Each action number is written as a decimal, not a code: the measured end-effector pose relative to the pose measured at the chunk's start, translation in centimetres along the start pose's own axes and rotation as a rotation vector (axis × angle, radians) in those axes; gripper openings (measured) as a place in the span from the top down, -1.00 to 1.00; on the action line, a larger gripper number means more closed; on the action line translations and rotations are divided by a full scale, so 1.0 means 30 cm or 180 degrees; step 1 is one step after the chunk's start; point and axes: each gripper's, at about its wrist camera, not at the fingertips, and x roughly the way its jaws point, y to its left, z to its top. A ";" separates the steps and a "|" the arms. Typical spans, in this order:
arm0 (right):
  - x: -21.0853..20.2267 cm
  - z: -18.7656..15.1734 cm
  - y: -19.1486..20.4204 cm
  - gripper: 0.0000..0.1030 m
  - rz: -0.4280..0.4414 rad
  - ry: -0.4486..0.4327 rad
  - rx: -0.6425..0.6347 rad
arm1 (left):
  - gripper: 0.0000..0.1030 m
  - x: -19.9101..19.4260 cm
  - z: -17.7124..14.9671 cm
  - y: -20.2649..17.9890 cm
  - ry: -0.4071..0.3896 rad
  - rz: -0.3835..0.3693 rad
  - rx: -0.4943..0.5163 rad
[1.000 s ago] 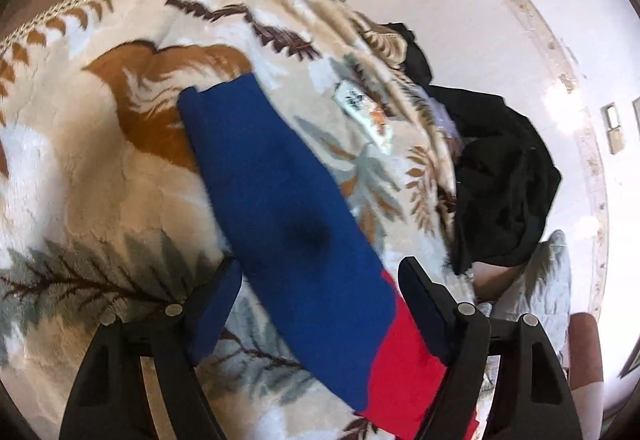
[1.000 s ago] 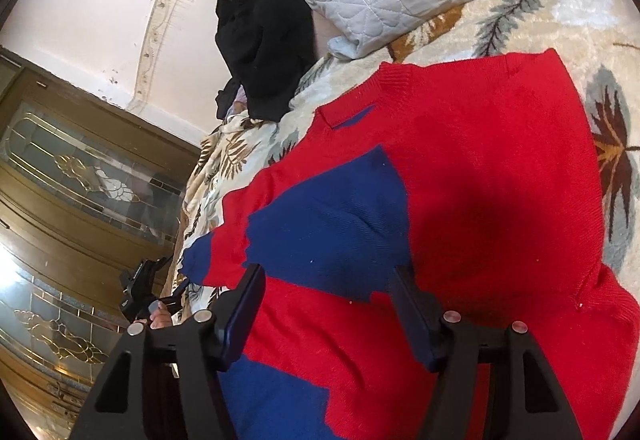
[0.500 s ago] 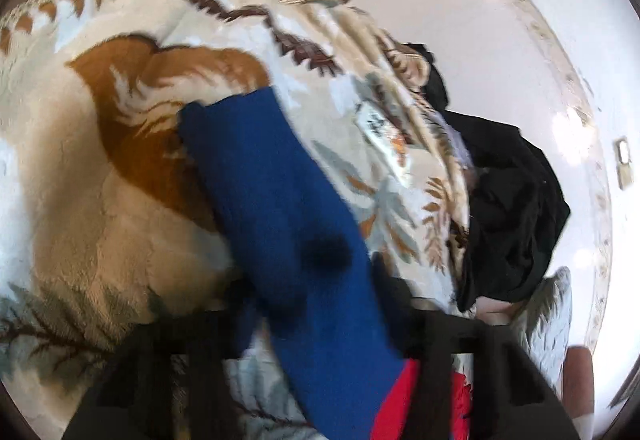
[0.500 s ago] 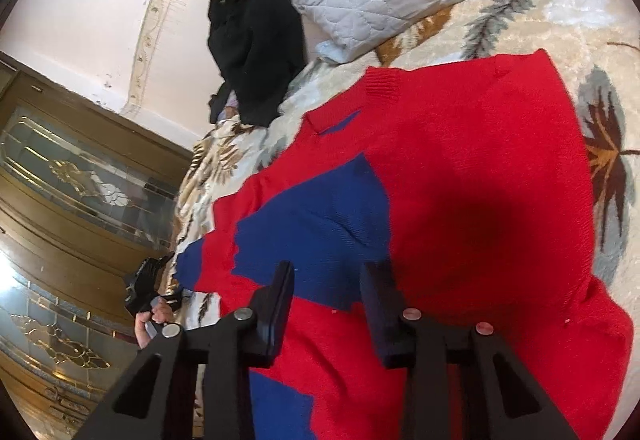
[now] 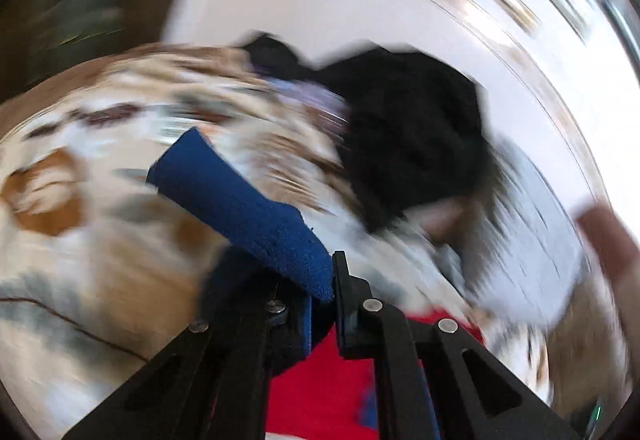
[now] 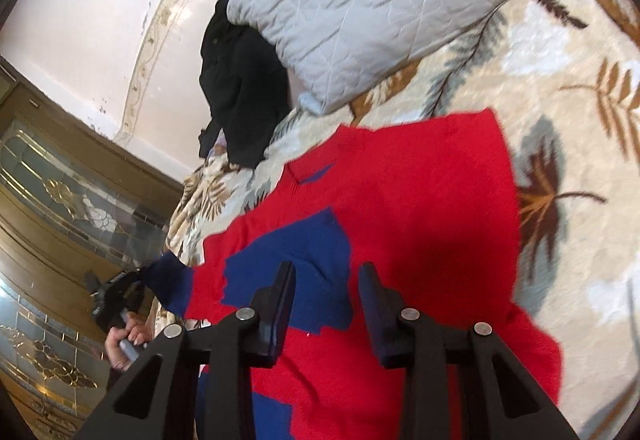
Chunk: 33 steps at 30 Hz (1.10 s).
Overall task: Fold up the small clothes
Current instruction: 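Fold the held sleeve across the sweater body and release it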
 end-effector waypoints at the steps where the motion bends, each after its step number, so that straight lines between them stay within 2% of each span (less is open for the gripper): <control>1: -0.010 0.007 -0.005 0.31 -0.0002 -0.0025 0.0010 | 0.84 0.017 -0.020 -0.064 0.0072 -0.0065 0.0121; 3: -0.036 0.021 -0.023 0.31 -0.0030 -0.0098 0.0046 | 0.84 0.076 -0.098 -0.257 0.0314 -0.0253 0.0450; 4: -0.042 0.026 -0.029 0.31 -0.0034 -0.0113 0.0067 | 0.84 0.093 -0.126 -0.309 0.0386 -0.0314 0.0530; 6: -0.056 0.039 -0.051 0.31 -0.0051 -0.0138 0.0124 | 0.84 0.150 -0.236 -0.482 0.0620 -0.0532 0.0811; 9: -0.072 0.054 -0.082 0.31 -0.0089 -0.0169 0.0188 | 0.83 0.232 -0.372 -0.645 0.0971 -0.0750 0.1052; 10: -0.078 0.057 -0.093 0.31 -0.0096 -0.0176 0.0211 | 0.83 0.272 -0.427 -0.693 0.1210 -0.0826 0.1145; 11: -0.083 0.064 -0.109 0.31 -0.0102 -0.0181 0.0254 | 0.75 0.303 -0.474 -0.722 0.1431 -0.0812 0.1205; 12: -0.086 0.072 -0.127 0.31 -0.0106 -0.0174 0.0311 | 0.57 0.325 -0.503 -0.735 0.1604 -0.0761 0.1238; 14: -0.088 0.088 -0.164 0.27 -0.0077 -0.0139 0.0472 | 0.36 0.349 -0.532 -0.726 0.1835 -0.0672 0.1246; 17: -0.078 0.108 -0.203 0.23 0.0014 -0.0108 0.0698 | 0.30 0.267 -0.473 -0.685 0.1661 -0.0748 0.1142; 18: -0.071 0.113 -0.203 0.22 0.0035 -0.0105 0.0708 | 0.16 0.232 -0.436 -0.665 0.1549 -0.0775 0.1096; 19: -0.062 0.113 -0.197 0.08 0.0037 -0.0096 0.0699 | 0.05 0.211 -0.413 -0.658 0.1458 -0.0781 0.1064; 20: -0.047 0.113 -0.187 -0.28 0.0055 -0.0064 0.0692 | -0.15 0.183 -0.374 -0.632 0.1302 -0.0754 0.1014; 21: -0.036 0.111 -0.180 -0.37 0.0105 -0.0048 0.0706 | -0.23 0.145 -0.334 -0.593 0.1131 -0.0660 0.0955; 23: -0.006 0.105 -0.150 -0.38 0.0251 -0.0007 0.0704 | -0.23 0.111 -0.276 -0.511 0.0946 -0.0475 0.0872; 25: 0.022 0.103 -0.119 -0.38 0.0277 0.0036 0.0639 | -0.23 0.113 -0.248 -0.438 0.0923 -0.0334 0.0778; 27: 0.056 0.102 -0.098 -0.38 0.0129 0.0035 0.0560 | -0.23 0.131 -0.238 -0.354 0.0964 -0.0098 0.0685; 29: 0.088 0.100 -0.103 -0.38 0.0056 0.0016 0.0540 | -0.23 0.152 -0.237 -0.295 0.1049 0.0041 0.0625; 32: 0.116 0.099 -0.142 -0.37 -0.0138 0.0003 0.0678 | -0.23 0.169 -0.247 -0.208 0.1143 0.0219 0.0518; 33: 0.105 0.106 -0.147 -0.37 -0.0121 -0.0058 0.0698 | -0.23 0.167 -0.251 -0.185 0.1142 0.0266 0.0515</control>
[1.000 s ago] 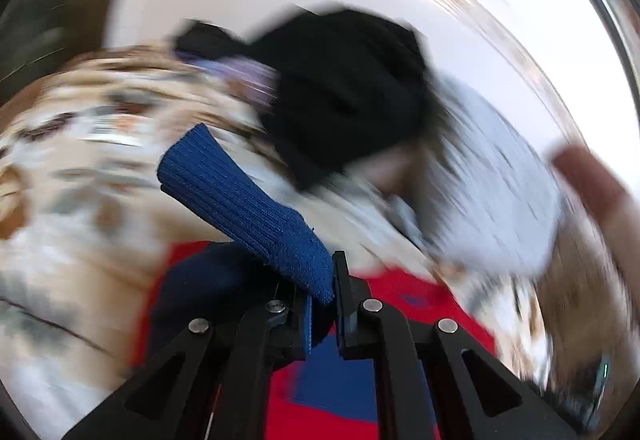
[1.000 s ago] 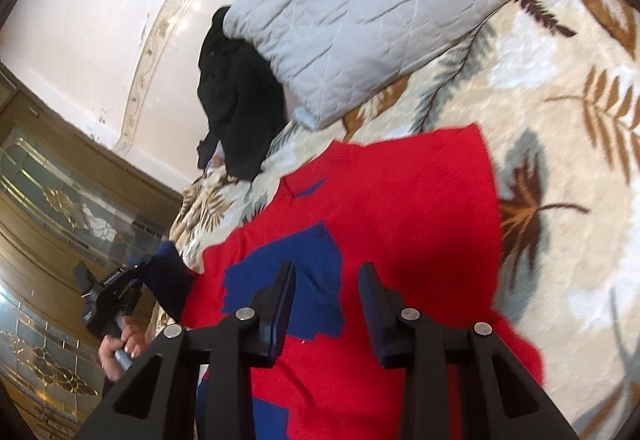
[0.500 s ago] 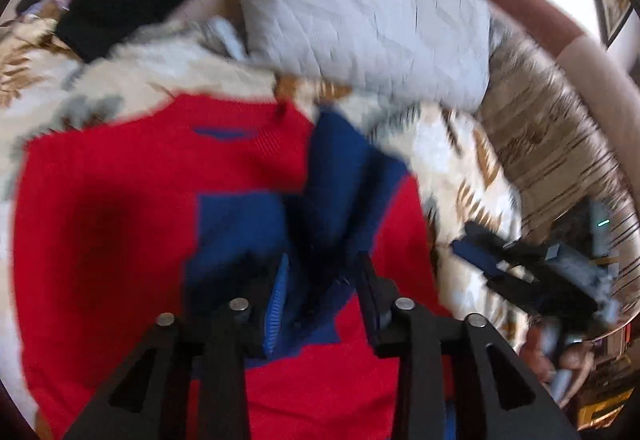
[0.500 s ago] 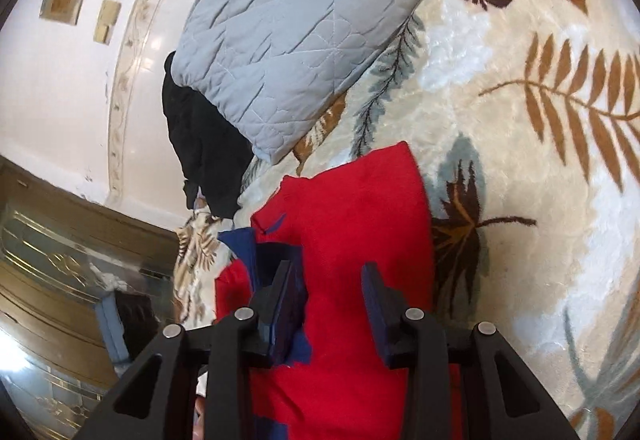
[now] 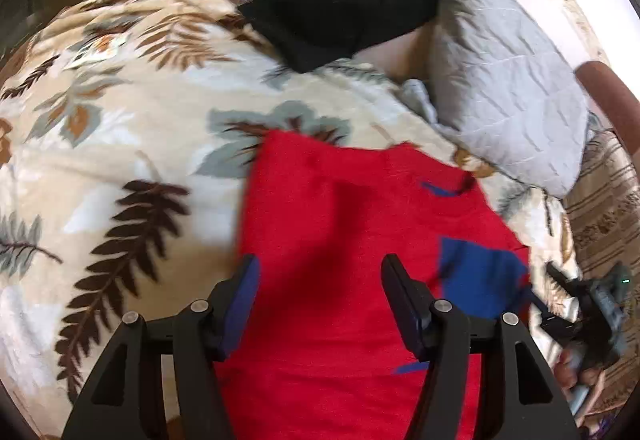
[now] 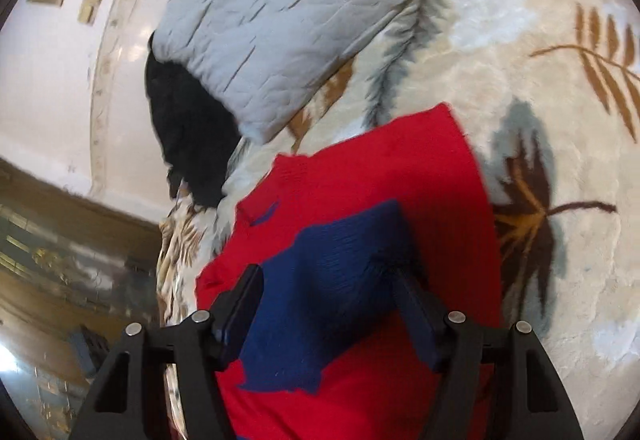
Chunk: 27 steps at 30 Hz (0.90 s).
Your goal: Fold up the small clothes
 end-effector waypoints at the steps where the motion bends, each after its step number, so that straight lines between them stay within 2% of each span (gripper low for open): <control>1: -0.012 0.009 0.001 -0.37 0.0006 -0.0059 -0.0008 | -0.23 0.007 -0.001 0.005 0.0010 0.0033 -0.0002; 4: -0.036 0.033 -0.002 -0.37 -0.0088 -0.0167 -0.0052 | -0.23 0.016 -0.015 0.010 0.0055 0.0093 0.0051; 7: 0.002 0.040 -0.060 -0.27 -0.0065 -0.0065 0.0125 | -0.23 0.038 -0.024 0.001 0.0108 0.0120 0.0064; 8: 0.023 0.035 -0.083 -0.14 -0.0007 0.0022 0.0212 | -0.23 0.046 -0.023 -0.004 0.0116 0.0122 0.0079; 10: 0.041 0.025 -0.078 0.03 -0.0072 0.0067 0.0147 | -0.23 0.045 -0.034 -0.008 0.0105 0.0183 0.0149; 11: 0.043 0.021 -0.062 0.33 -0.0142 0.0078 0.0042 | -0.23 0.047 -0.035 -0.016 0.0102 0.0221 0.0180; 12: 0.048 0.016 -0.043 0.44 -0.0193 0.0102 -0.0056 | -0.23 0.049 -0.039 -0.020 0.0104 0.0259 0.0211; 13: 0.050 0.009 -0.027 0.69 -0.0218 0.0122 -0.0135 | -0.23 0.051 -0.040 -0.020 0.0106 0.0265 0.0212; 14: 0.045 -0.001 -0.009 0.75 -0.0222 0.0110 -0.0220 | -0.23 0.051 -0.038 -0.017 0.0102 0.0265 0.0202; 21: -0.115 -0.029 0.084 0.79 -0.0245 -0.0194 -0.0620 | -0.23 0.035 -0.025 -0.028 0.0011 0.0292 0.0247; 24: -0.124 -0.030 0.031 0.79 -0.0502 -0.0159 -0.0595 | -0.23 0.067 -0.037 -0.050 0.0096 0.0343 0.0333; 27: -0.071 -0.012 -0.050 0.79 -0.0794 0.0027 -0.0317 | -0.23 0.096 -0.046 -0.056 0.0183 0.0418 0.0367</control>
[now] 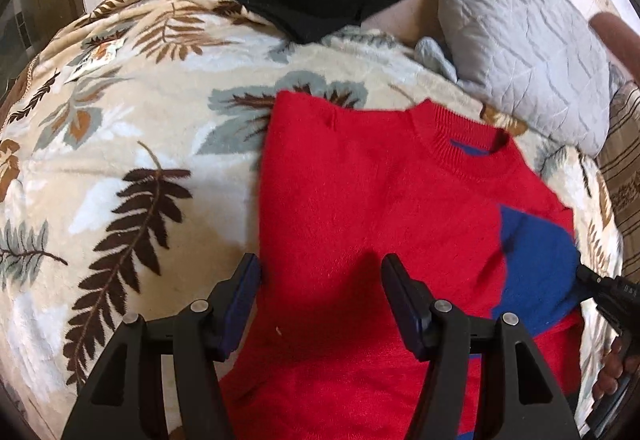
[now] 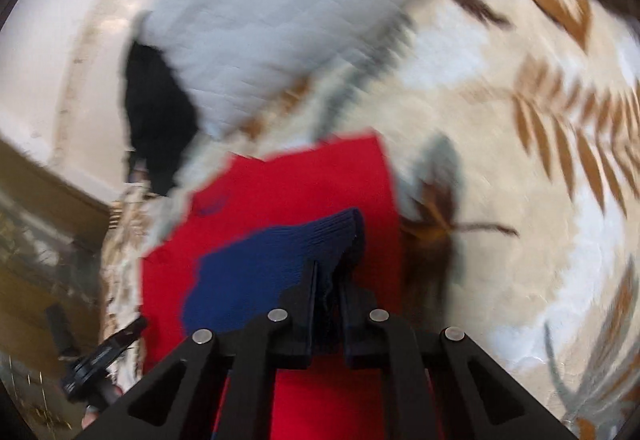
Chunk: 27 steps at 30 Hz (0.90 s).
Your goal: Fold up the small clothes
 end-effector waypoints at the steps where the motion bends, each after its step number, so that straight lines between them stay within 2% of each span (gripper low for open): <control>1: 0.006 0.007 -0.015 0.72 -0.0074 0.0010 0.0065 | -0.23 0.008 -0.002 -0.002 0.0024 0.0048 0.0020; 4: -0.040 0.041 -0.041 0.71 -0.0067 -0.0199 0.0290 | -0.23 0.028 -0.008 0.006 0.0101 0.0068 -0.0014; 6: -0.096 0.059 -0.039 0.63 -0.0066 -0.0510 0.0299 | -0.23 0.026 -0.009 0.004 0.0085 0.0059 -0.0018; 8: -0.113 0.070 -0.022 0.22 0.0048 -0.0639 0.0190 | -0.23 0.014 -0.007 -0.008 0.0020 0.0061 0.0032; 9: -0.094 0.069 -0.002 0.10 0.0232 -0.0530 0.0097 | -0.23 0.007 -0.006 -0.016 -0.0018 0.0059 0.0051; 10: -0.078 0.061 0.018 -0.12 0.0338 -0.0432 0.0042 | -0.24 0.003 -0.006 -0.022 -0.0036 0.0058 0.0061; 11: -0.054 0.048 0.045 -0.12 0.0456 -0.0334 -0.0040 | -0.28 0.001 -0.005 -0.029 -0.0043 0.0060 0.0078; 13: -0.015 0.020 0.100 -0.11 0.0475 -0.0210 -0.0268 | -0.32 0.013 -0.006 -0.044 -0.0021 0.0134 0.0157; 16: 0.080 -0.037 0.152 -0.05 0.0150 0.0155 -0.0588 | -0.32 0.038 -0.007 -0.039 0.0074 0.0223 0.0160; 19: 0.078 -0.052 0.182 -0.02 0.0000 0.0073 -0.0766 | -0.32 0.014 0.004 -0.060 -0.0059 0.0327 0.0260; 23: 0.011 -0.035 0.247 -0.02 0.0205 -0.0303 -0.1007 | -0.35 0.025 0.005 -0.092 -0.0162 0.0581 0.0429; 25: 0.043 -0.046 0.278 -0.02 0.0220 -0.0204 -0.1116 | -0.42 0.051 -0.005 -0.103 -0.0155 0.0721 0.0532; 27: 0.123 -0.081 0.298 -0.02 0.0157 0.0081 -0.1194 | -0.53 0.046 -0.013 -0.110 -0.0247 0.0859 0.0609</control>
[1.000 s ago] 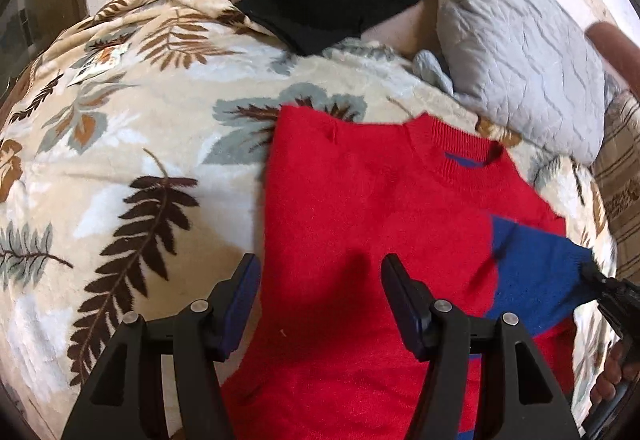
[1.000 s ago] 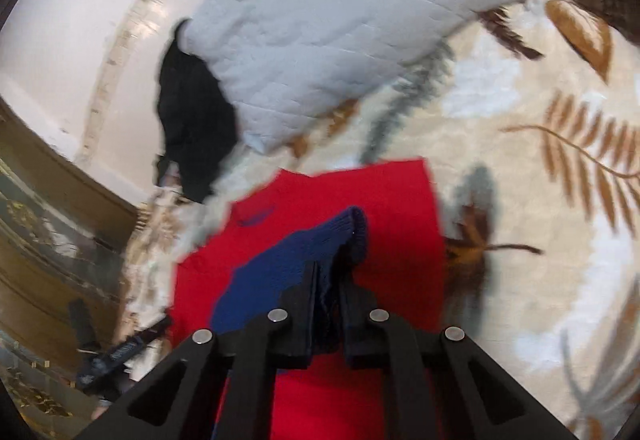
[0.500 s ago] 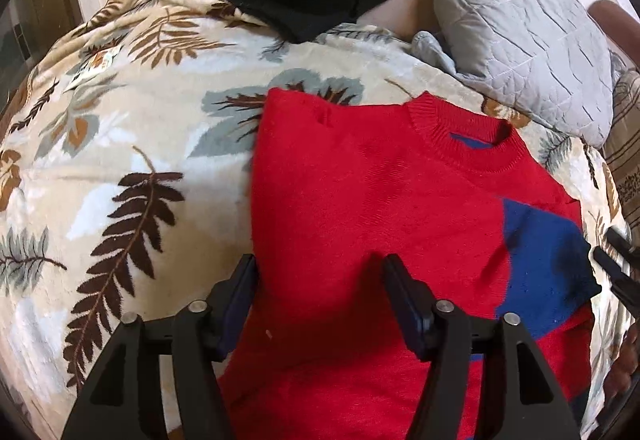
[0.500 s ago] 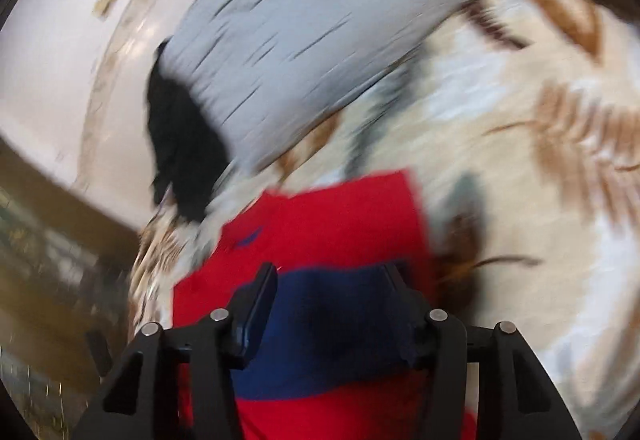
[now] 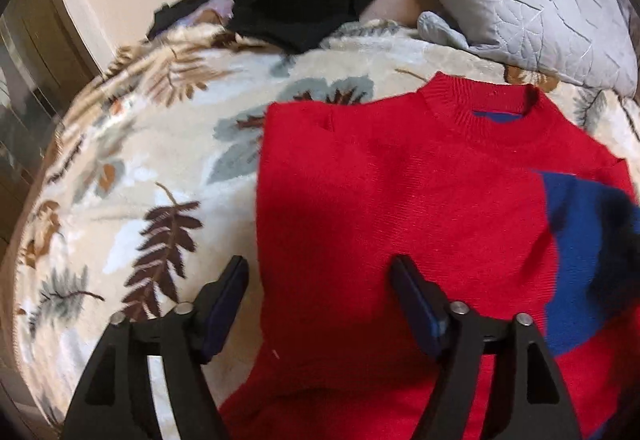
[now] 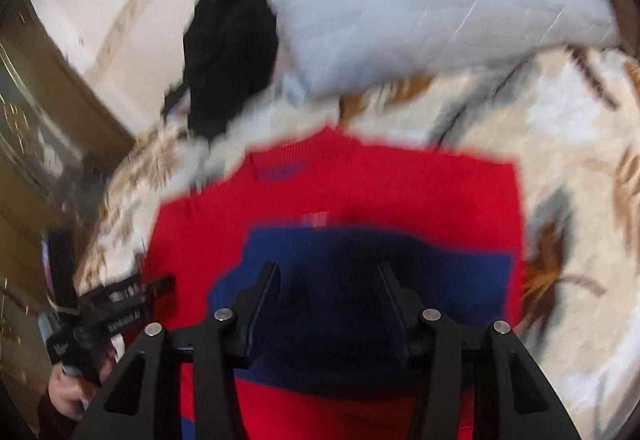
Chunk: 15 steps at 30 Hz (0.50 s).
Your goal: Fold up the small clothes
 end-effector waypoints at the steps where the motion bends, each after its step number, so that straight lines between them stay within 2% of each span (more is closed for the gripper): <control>1: 0.023 -0.014 0.008 -0.02 -0.0043 0.0092 -0.0046 | -0.53 -0.002 -0.001 -0.001 -0.0011 0.0038 0.0036; 4: 0.017 -0.032 0.037 -0.01 -0.0153 0.0072 -0.0201 | -0.53 -0.025 -0.008 0.001 -0.0058 0.0108 0.0069; 7: -0.043 -0.037 0.044 -0.01 0.0084 -0.0003 -0.0127 | -0.53 -0.061 -0.026 0.003 -0.0126 0.0201 0.0110; 9: -0.029 -0.062 0.057 -0.01 0.0042 0.0131 -0.0175 | -0.53 -0.093 -0.036 0.004 -0.0190 0.0247 0.0138; 10: 0.002 -0.080 0.057 -0.03 0.0005 0.0315 -0.0189 | -0.53 -0.110 -0.041 0.008 -0.0221 0.0254 0.0135; 11: 0.014 -0.089 0.056 0.00 -0.0036 0.0327 -0.0194 | -0.53 -0.126 -0.046 0.013 -0.0253 0.0252 0.0127; 13: -0.019 -0.091 0.061 -0.01 -0.0016 0.0254 -0.0157 | -0.53 -0.184 -0.059 0.031 -0.0372 0.0242 0.0098; 15: -0.090 -0.096 0.070 -0.01 0.0165 0.0167 -0.0079 | -0.53 -0.240 -0.072 0.048 -0.0490 0.0249 0.0070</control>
